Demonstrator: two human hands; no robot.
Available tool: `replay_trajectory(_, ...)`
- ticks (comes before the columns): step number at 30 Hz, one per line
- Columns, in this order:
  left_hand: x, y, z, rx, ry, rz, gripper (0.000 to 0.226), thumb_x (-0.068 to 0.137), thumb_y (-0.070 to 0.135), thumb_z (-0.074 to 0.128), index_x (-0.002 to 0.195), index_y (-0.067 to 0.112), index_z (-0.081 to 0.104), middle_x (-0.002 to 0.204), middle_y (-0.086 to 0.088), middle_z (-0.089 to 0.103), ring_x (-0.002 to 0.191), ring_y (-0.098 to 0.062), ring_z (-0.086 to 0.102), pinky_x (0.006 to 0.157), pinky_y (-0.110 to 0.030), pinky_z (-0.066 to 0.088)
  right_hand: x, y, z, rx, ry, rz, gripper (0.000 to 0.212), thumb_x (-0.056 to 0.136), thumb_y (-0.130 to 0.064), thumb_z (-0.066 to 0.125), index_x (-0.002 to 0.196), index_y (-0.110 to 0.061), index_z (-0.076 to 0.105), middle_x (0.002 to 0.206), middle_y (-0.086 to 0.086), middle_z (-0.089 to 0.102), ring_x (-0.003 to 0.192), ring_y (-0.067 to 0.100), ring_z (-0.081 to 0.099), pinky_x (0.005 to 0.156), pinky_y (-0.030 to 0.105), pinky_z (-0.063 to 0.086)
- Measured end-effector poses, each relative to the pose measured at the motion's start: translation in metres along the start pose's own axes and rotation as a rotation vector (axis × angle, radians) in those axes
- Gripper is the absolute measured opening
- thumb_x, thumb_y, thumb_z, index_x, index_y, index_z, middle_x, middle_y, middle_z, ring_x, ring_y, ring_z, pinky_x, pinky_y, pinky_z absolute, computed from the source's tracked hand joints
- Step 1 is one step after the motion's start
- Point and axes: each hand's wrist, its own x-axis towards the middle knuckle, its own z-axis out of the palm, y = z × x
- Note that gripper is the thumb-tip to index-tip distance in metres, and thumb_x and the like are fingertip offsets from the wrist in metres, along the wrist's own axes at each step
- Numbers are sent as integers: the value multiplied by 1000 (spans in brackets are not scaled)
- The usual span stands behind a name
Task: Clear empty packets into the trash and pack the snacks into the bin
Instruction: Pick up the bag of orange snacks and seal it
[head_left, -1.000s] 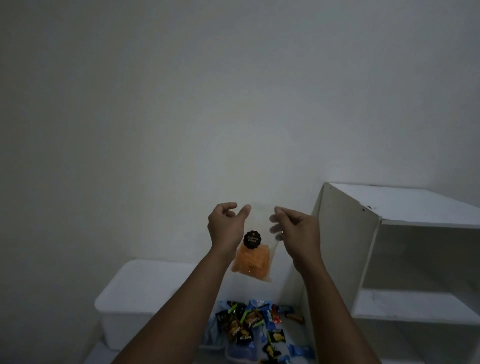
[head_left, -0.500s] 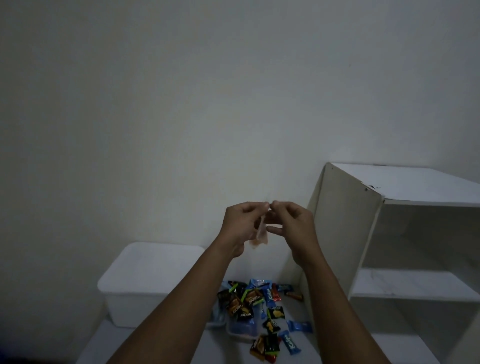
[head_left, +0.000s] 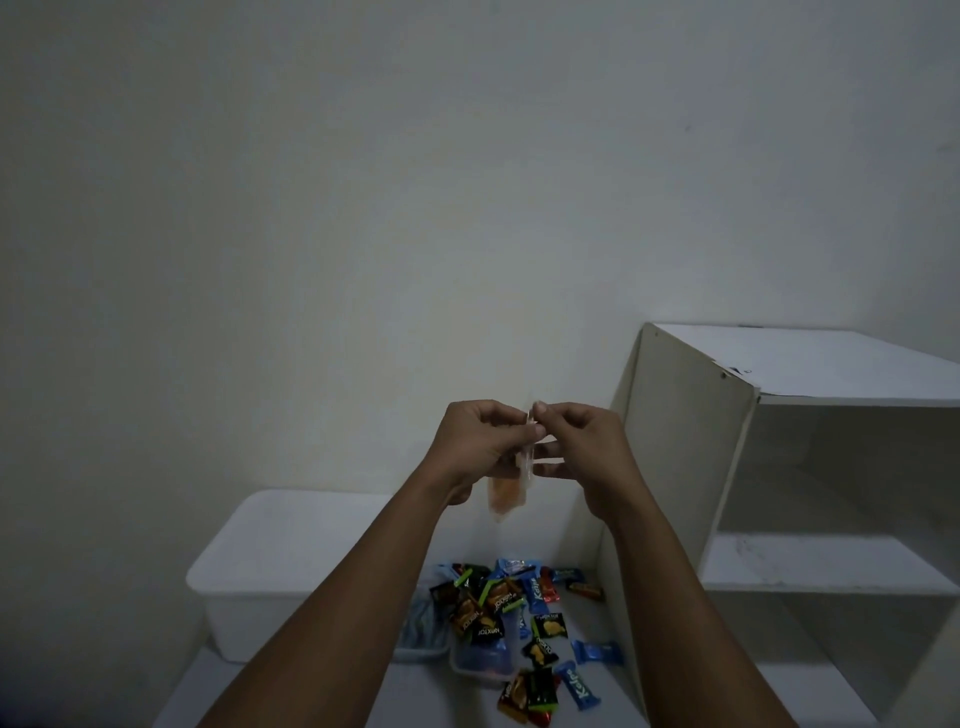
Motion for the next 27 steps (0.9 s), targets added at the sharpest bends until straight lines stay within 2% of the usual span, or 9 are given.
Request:
replay_trajectory(2, 1, 0, -1, 24, -10, -1, 12, 79, 13, 81, 90, 8, 77, 82, -5, 74, 79, -20, 72, 67, -39, 62, 0, -2, -1, -3, 5, 16, 19, 94, -24, 68, 93, -7, 75, 84, 10, 76, 74, 29, 75, 74, 50, 62)
replay_trajectory(6, 0, -2, -4, 12, -48, -11, 9, 80, 6, 80, 88, 10, 77, 91, -10, 76, 87, -25, 73, 71, -42, 62, 0, -6, -1, -19, 5, 32, 22, 92, -25, 71, 89, -3, 75, 79, 12, 75, 72, 31, 75, 71, 50, 62)
replay_trajectory(9, -1, -4, -6, -25, -57, -29, 12, 82, 9, 78, 93, 7, 77, 96, -13, 75, 93, -28, 73, 74, -45, 62, 1, -7, -1, -24, 1, 42, 20, 95, -18, 66, 92, -1, 73, 85, 17, 75, 73, 33, 75, 73, 53, 62)
replay_trajectory(11, 0, -4, -7, -64, -56, -51, 13, 86, 12, 74, 98, 6, 77, 96, -11, 75, 90, -24, 72, 69, -39, 61, 1, -8, 1, -24, -4, 53, 20, 96, -17, 63, 94, 0, 72, 91, 20, 73, 75, 34, 75, 75, 53, 61)
replay_trajectory(14, -1, -4, -7, -92, -43, -64, 15, 90, 13, 69, 101, 6, 76, 97, -12, 74, 87, -21, 71, 65, -33, 58, 0, -6, 4, -20, 5, 54, 21, 97, -16, 61, 94, 3, 71, 89, 19, 72, 75, 34, 75, 75, 52, 60)
replay_trajectory(18, 1, -3, -10, -43, -48, -31, 17, 88, 6, 71, 105, 7, 74, 104, -16, 74, 97, -27, 72, 77, -45, 62, 0, -7, 5, -34, 29, 24, 13, 93, -8, 63, 93, 0, 72, 85, 17, 74, 73, 30, 75, 71, 49, 61)
replay_trajectory(22, 1, -1, -12, 81, -113, -37, 37, 86, -3, 66, 119, 13, 69, 100, -21, 73, 96, -31, 72, 81, -48, 61, 1, -3, 5, 18, 87, 12, 10, 93, -5, 63, 93, -1, 72, 85, 16, 74, 74, 30, 75, 70, 49, 62)
replay_trajectory(27, 2, -1, -14, 55, -119, 6, 36, 90, 0, 66, 125, 9, 65, 96, -22, 72, 90, -27, 73, 81, -48, 61, -4, -2, 5, 67, -8, 4, 16, 89, 5, 61, 98, -2, 72, 89, 20, 75, 82, 29, 76, 67, 40, 62)
